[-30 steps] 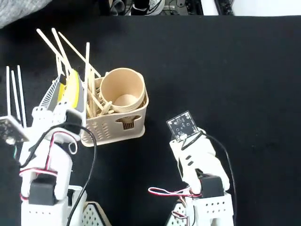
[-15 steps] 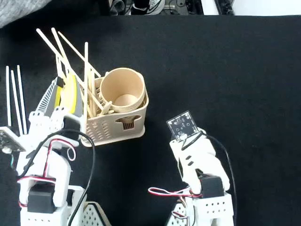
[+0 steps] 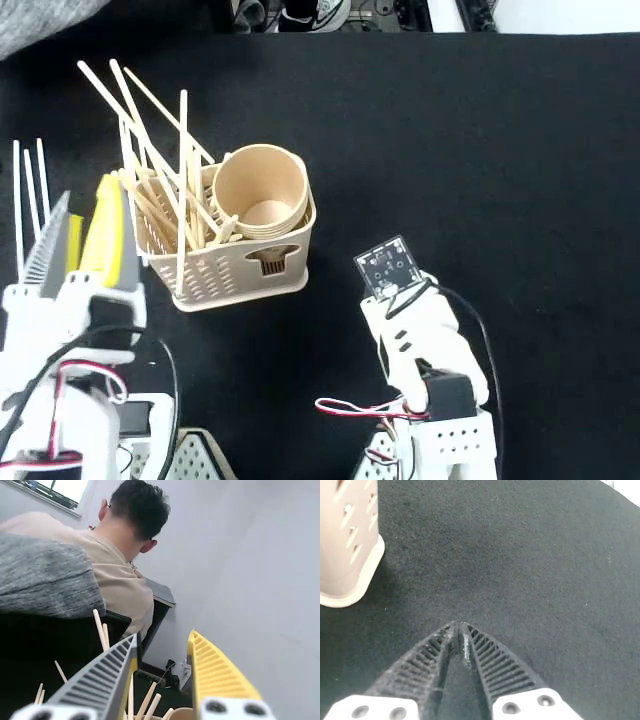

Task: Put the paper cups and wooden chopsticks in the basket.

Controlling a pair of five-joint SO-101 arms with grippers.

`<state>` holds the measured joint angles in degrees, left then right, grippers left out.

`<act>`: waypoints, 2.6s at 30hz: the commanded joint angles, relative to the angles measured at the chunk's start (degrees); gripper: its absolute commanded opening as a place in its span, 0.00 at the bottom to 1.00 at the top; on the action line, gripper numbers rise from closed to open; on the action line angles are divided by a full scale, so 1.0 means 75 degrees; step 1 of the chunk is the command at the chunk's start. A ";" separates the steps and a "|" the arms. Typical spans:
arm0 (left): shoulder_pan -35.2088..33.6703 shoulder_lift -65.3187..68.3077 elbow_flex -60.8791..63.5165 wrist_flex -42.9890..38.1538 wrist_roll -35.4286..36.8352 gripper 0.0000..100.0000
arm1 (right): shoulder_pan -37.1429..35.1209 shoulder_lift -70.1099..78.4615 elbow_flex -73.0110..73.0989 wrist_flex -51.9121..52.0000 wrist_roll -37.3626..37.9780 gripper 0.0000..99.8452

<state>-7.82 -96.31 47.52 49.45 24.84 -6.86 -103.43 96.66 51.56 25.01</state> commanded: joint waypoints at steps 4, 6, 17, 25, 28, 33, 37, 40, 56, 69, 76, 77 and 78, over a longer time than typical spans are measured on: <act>-0.0123 0.3575 -0.2573 0.1453 -0.0094 0.17 | 0.0070 -0.0615 -0.0029 0.0012 0.0082 0.01; -0.0111 0.4653 -0.3511 0.2168 -0.0105 0.17 | 0.0070 -0.0615 -0.0029 0.0012 0.0082 0.01; 0.1342 0.7830 -0.6629 0.5263 -0.1735 0.17 | 0.0070 -0.0615 -0.0029 0.0012 0.0082 0.01; 0.1647 0.9213 -0.7355 0.6564 -0.2567 0.17 | 0.0070 -0.0615 -0.0029 0.0012 0.0082 0.01; 0.1623 0.9623 -0.7379 0.6611 -0.2555 0.16 | 0.0070 -0.0615 -0.0029 0.0012 0.0082 0.01; 0.1377 0.9928 -0.7414 0.6564 -0.2708 0.09 | 0.0070 -0.0615 -0.0029 0.0012 0.0082 0.01; 0.1412 0.9952 -0.7344 0.6588 -0.2895 0.08 | 0.0070 -0.0615 -0.0029 0.0012 0.0082 0.01; 0.1412 0.9952 -0.7367 0.6599 -0.2907 0.08 | 0.0070 -0.0615 -0.0029 0.0012 0.0082 0.01; 0.1412 1.0034 -0.7121 0.6611 -0.2884 0.06 | 0.0070 -0.0615 -0.0029 0.0012 0.0082 0.01; 0.1436 0.9295 -0.7144 0.6541 -0.2872 0.03 | 0.0070 -0.0615 -0.0029 0.0012 0.0082 0.01; 0.1366 0.6166 -0.6664 0.5650 -0.2637 0.03 | 0.0070 -0.0615 -0.0029 0.0012 0.0082 0.01; 0.1366 0.5603 -0.6336 0.5286 -0.2614 0.03 | 0.0070 -0.0615 -0.0029 0.0012 0.0082 0.01; 0.1366 0.5040 -0.5925 0.4864 -0.2614 0.03 | 0.0070 -0.0615 -0.0029 0.0012 0.0082 0.01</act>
<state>3.08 -43.03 -3.38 94.64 4.09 -6.86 -103.43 96.66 51.56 25.10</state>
